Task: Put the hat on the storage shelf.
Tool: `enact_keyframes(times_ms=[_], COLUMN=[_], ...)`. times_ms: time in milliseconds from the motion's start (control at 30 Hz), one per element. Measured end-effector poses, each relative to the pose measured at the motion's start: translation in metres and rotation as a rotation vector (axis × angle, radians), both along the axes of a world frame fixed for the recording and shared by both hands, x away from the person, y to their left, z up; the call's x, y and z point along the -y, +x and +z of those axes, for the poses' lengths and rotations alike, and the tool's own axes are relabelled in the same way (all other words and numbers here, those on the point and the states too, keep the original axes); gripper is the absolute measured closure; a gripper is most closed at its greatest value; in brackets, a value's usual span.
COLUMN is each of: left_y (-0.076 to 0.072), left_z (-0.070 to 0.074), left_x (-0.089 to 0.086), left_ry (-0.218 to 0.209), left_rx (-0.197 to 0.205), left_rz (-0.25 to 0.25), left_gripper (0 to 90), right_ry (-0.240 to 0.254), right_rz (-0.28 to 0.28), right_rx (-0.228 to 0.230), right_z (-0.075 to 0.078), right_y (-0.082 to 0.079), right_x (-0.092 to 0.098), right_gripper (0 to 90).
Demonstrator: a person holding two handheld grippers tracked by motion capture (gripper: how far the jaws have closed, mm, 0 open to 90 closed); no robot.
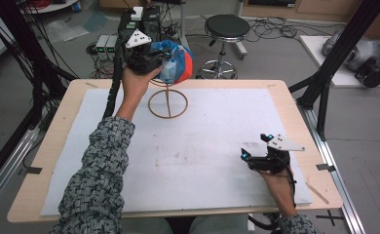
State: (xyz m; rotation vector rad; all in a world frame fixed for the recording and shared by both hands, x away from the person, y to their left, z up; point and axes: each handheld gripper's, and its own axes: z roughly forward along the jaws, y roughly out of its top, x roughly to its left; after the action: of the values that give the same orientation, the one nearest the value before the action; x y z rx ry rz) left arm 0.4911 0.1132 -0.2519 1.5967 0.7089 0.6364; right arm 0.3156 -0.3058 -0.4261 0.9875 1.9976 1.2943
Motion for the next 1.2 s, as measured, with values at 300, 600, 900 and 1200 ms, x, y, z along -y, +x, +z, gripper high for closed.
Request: enact_keyframes(times_ms=[300,600,900,1200], left_y=[0.002,0.009,0.013,0.015], left_z=[-0.009,-0.018,-0.025,-0.027], left_x=[-0.006,-0.009,-0.009,-0.009], left_ry=[0.006,-0.016,-0.01,-0.01], left_rx=[0.024,0.037,0.057,0.055], left_rz=[0.02,0.033,0.031,0.039], left_gripper=[87.7,87.0,82.5,67.5], right_ry=[0.001,0.004,0.002,0.006], right_rz=[0.002,0.001,0.004,0.005], right_rx=[-0.006,-0.011,-0.011,-0.014], right_z=[0.0,-0.001,-0.001,-0.001], right_y=[0.0,0.0,0.0,0.0], right_x=[0.0,0.0,0.001,0.0], right_gripper=[5.6,5.7,5.6,5.6])
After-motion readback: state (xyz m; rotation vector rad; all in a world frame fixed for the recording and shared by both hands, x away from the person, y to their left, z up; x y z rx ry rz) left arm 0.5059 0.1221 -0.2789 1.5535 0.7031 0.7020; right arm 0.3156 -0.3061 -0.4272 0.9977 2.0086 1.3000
